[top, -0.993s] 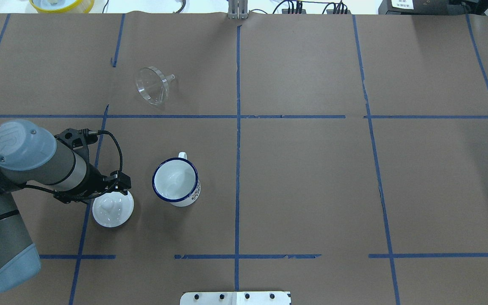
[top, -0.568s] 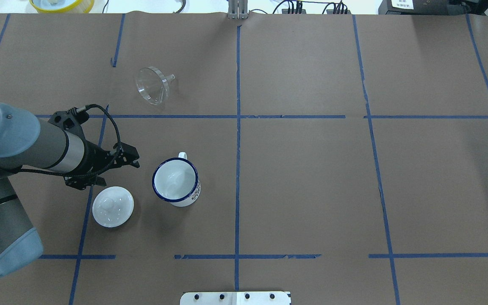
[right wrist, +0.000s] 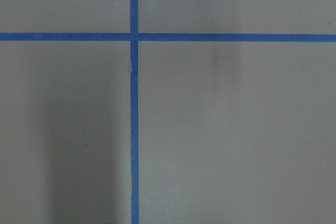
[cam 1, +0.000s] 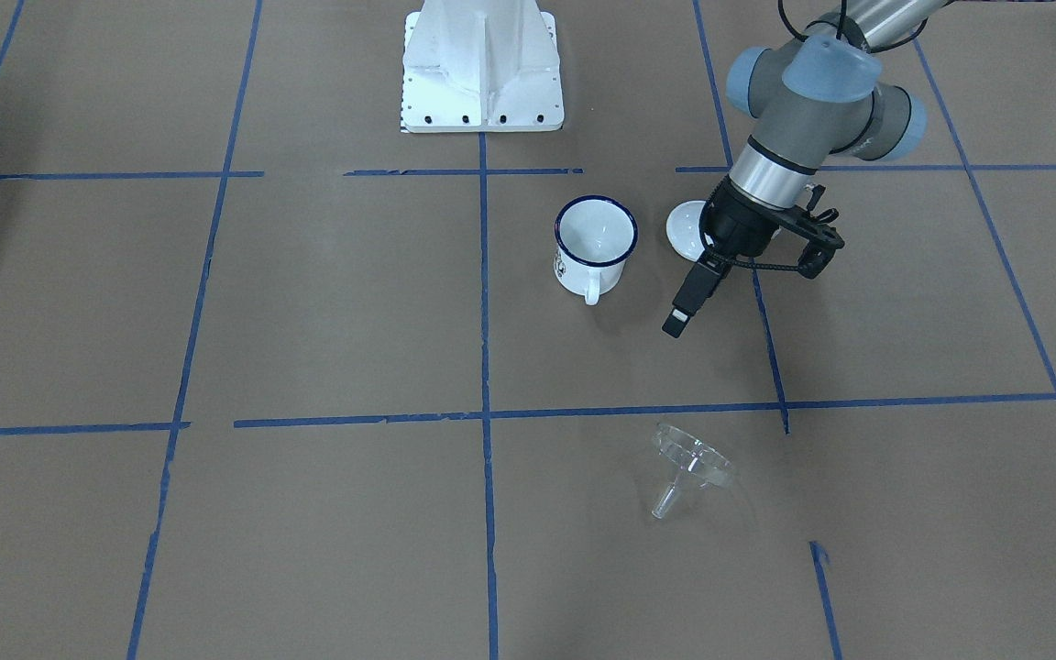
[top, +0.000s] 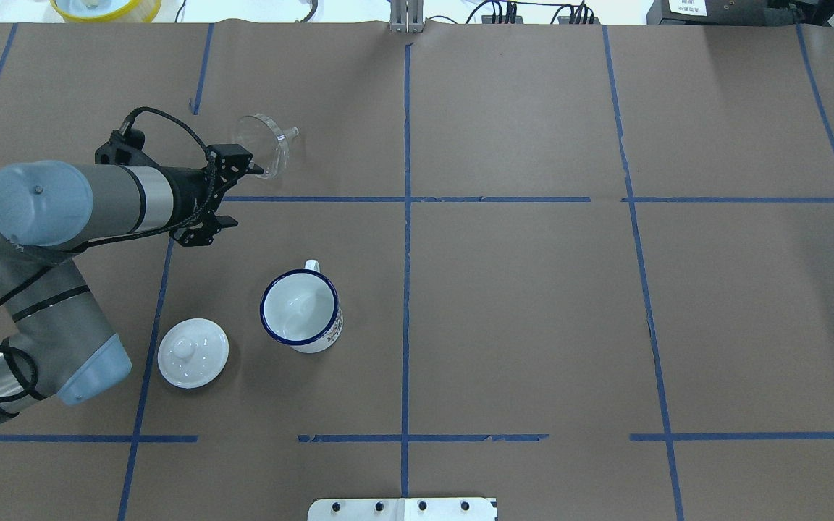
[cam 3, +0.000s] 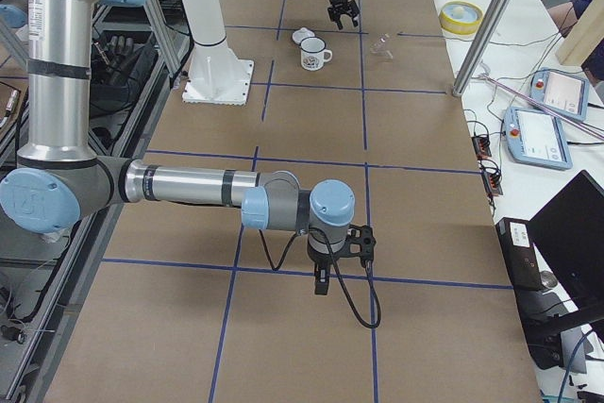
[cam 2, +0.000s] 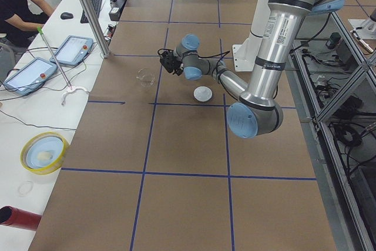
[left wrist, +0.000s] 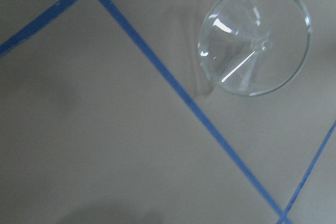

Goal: Place funnel on cup
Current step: 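Move the left gripper to the clear glass funnel and grasp it, then lift the funnel and carry it over the open mug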

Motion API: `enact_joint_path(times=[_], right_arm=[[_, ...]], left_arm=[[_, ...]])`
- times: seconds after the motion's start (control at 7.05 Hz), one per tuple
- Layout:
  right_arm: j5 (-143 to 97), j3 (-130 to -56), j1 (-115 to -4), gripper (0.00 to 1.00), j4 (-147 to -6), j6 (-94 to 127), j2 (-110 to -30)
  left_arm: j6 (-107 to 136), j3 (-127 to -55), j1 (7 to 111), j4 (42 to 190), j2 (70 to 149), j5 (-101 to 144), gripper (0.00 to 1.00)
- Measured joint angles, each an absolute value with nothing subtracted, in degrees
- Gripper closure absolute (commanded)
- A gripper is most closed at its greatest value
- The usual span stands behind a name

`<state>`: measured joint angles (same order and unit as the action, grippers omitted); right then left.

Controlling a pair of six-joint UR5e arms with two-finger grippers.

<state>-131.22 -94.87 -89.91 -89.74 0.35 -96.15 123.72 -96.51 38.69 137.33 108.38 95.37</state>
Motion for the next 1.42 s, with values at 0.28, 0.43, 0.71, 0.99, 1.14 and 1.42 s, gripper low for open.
enact_joint_path(times=[0.28, 0.43, 0.71, 0.99, 1.14, 1.42], right_arm=[[-131.22, -94.87, -89.91, 0.00, -89.74, 0.35, -96.15], [-131.22, -94.89, -89.91, 0.00, -89.74, 0.35, -96.15], [-131.22, -94.91, -89.91, 0.00, -89.74, 0.35, -96.15], [-131.22, -94.86, -89.91, 0.00, -89.74, 0.35, -96.15], [-131.22, -94.87, -89.91, 0.00, -89.74, 0.35, -96.15], [-131.22, -94.89, -89.91, 0.00, -89.74, 0.35, -96.15]], left_arm=[[127.85, -85.29, 38.98, 148.42, 112.84, 88.40, 0.02], [129.55, -81.80, 39.50, 151.67, 114.03, 87.16, 0.03], [130.57, -75.65, 40.98, 158.28, 115.69, 86.52, 0.13], [130.68, -70.16, 42.20, 162.62, 118.16, 86.45, 0.17], [130.69, -68.39, 42.67, 164.23, 119.20, 86.42, 0.19], [130.69, -65.07, 43.39, 166.41, 121.72, 86.36, 0.65]])
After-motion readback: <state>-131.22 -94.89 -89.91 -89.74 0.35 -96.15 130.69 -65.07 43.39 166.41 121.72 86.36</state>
